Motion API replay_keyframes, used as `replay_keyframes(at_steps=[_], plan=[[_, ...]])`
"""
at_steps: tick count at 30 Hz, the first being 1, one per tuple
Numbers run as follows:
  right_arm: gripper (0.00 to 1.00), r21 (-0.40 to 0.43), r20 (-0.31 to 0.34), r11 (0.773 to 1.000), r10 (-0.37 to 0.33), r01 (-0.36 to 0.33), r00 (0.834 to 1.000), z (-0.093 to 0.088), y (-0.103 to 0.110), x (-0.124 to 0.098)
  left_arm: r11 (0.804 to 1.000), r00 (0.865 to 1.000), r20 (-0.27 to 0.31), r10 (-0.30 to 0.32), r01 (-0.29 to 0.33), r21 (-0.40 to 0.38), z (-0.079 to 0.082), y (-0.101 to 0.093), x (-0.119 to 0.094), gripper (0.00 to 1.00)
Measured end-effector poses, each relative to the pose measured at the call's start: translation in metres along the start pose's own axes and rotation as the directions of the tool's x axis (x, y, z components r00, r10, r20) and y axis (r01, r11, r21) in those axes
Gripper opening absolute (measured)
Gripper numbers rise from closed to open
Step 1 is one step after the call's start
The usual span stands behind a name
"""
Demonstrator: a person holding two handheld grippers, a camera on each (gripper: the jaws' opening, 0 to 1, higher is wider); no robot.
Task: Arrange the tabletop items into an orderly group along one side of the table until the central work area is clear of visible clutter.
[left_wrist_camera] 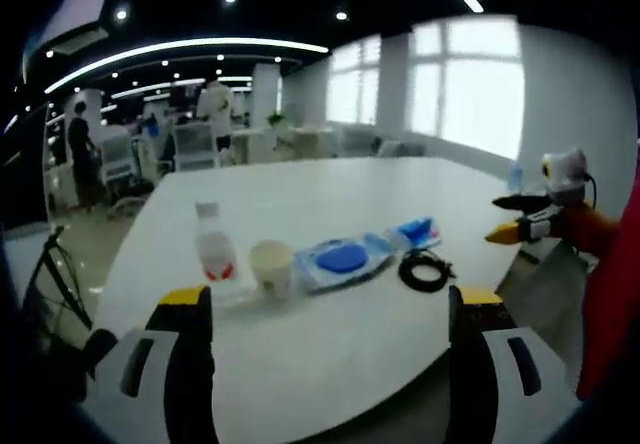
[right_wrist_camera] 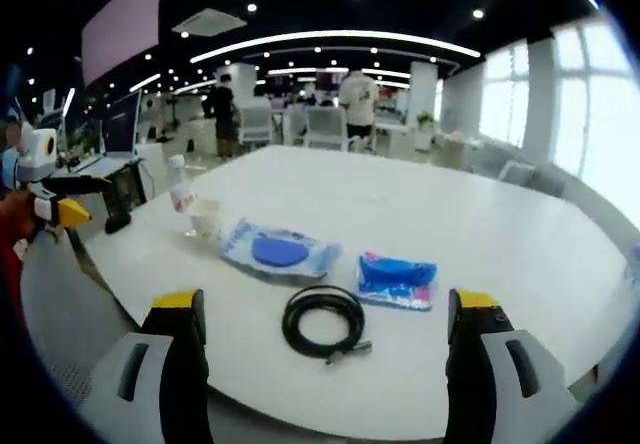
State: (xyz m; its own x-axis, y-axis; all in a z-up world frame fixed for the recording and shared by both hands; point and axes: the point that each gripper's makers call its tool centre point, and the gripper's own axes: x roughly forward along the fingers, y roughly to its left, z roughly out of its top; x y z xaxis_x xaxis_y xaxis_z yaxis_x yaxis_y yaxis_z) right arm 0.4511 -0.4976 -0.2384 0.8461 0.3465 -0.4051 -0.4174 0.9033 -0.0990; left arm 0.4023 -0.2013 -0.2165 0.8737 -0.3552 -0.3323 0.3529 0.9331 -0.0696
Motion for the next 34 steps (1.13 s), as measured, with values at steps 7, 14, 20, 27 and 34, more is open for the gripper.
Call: replay_keyframes(at_steps=[7, 14, 20, 27, 34], plan=[[0.99, 0.001, -0.003, 1.0, 0.016, -0.016, 1.0, -0.001, 0.004, 0.002, 1.0, 1.0, 0.003, 0.01, -0.01, 0.022, 0.0, 0.0, 0.002, 0.95], [0.99, 0.009, -0.013, 0.999, 0.031, -0.031, 0.999, -0.003, 0.006, 0.004, 0.999, 0.999, -0.019, 0.032, -0.032, -0.012, -0.004, 0.006, 0.003, 0.95], [0.99, 0.018, -0.015, 0.999, 0.04, -0.039, 0.999, -0.003, 0.007, 0.004, 0.999, 0.998, -0.034, 0.047, -0.047, -0.007, -0.007, 0.008, 0.003, 0.94], [0.99, 0.014, -0.021, 0.999, 0.049, -0.049, 0.999, -0.004, 0.009, 0.005, 0.999, 0.998, -0.043, 0.046, -0.046, 0.002, -0.008, 0.007, 0.004, 0.93], [0.99, 0.01, -0.027, 0.999, 0.049, -0.049, 0.998, -0.006, 0.01, 0.006, 0.999, 0.998, -0.051, 0.045, -0.044, 0.01, -0.01, 0.006, 0.005, 0.92]])
